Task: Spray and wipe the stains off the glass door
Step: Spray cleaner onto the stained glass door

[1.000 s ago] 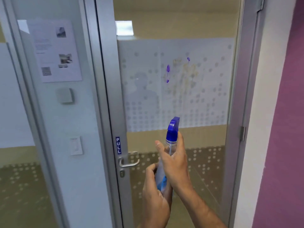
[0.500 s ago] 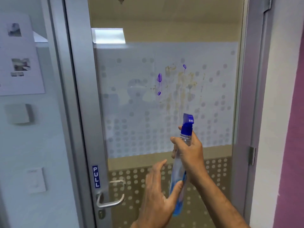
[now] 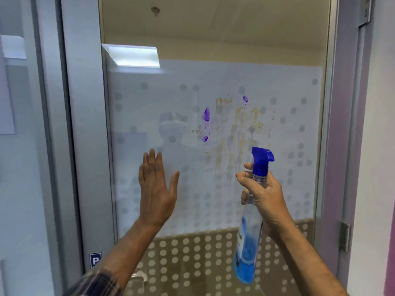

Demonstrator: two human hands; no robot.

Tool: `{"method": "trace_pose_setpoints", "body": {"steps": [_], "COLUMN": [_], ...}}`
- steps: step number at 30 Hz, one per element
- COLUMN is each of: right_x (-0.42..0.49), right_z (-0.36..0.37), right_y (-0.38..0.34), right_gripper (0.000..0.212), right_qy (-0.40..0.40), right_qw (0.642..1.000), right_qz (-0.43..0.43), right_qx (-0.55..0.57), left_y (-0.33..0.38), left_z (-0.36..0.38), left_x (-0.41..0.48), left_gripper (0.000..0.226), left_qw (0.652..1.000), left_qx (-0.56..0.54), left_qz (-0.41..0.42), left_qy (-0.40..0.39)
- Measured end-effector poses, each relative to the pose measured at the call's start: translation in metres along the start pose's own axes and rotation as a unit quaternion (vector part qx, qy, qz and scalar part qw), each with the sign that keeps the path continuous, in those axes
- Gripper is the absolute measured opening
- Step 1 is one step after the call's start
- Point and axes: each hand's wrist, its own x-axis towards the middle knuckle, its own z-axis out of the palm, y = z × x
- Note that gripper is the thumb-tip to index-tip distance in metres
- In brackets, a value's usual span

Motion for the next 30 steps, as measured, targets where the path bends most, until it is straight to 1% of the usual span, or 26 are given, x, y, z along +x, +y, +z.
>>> {"method": "trace_pose_setpoints", "body": {"steps": [4, 8, 13, 16, 21, 26, 30], "right_x": [0.025, 0.049, 0.069, 0.079, 0.092, 0.112, 0.134], "right_z": [-0.011, -0.02, -0.03, -0.036, -0.044, -0.05, -0.058], "right_y": [0.0, 0.0, -0.001, -0.008, -0.021, -0.041, -0.06], "right_gripper": [0.025, 0.021, 0.019, 0.022, 0.022, 0.015, 0.024], "right_qy": [-0.015, -0.013, -0.011, -0.015, -0.016, -0.001, -0.006], "right_qw": [0.999, 0.999, 0.999, 0.998, 0.996, 0.995, 0.993], "right_qz": [0.021, 0.013, -0.009, -0.019, -0.039, -0.06, -0.063], "right_qx": [0.02, 0.041, 0.046, 0.057, 0.075, 0.082, 0.098], "left_y": [-0.012, -0.016, -0.023, -0.024, -0.028, -0.032, -0.035], "left_z": [0.017, 0.035, 0.045, 0.046, 0.045, 0.046, 0.049], "left_x": [0.028, 0.05, 0.054, 0.054, 0.054, 0.054, 0.055], "left_gripper": [0.077, 0.079, 0.077, 0.076, 0.074, 0.074, 0.073], "left_qw": [0.997, 0.993, 0.991, 0.991, 0.991, 0.988, 0.987], "left_qx": [0.061, 0.094, 0.093, 0.085, 0.089, 0.098, 0.105], "left_qz": [0.04, 0.068, 0.071, 0.069, 0.075, 0.085, 0.088], "left_qy": [0.011, 0.035, 0.069, 0.079, 0.072, 0.079, 0.086]}}
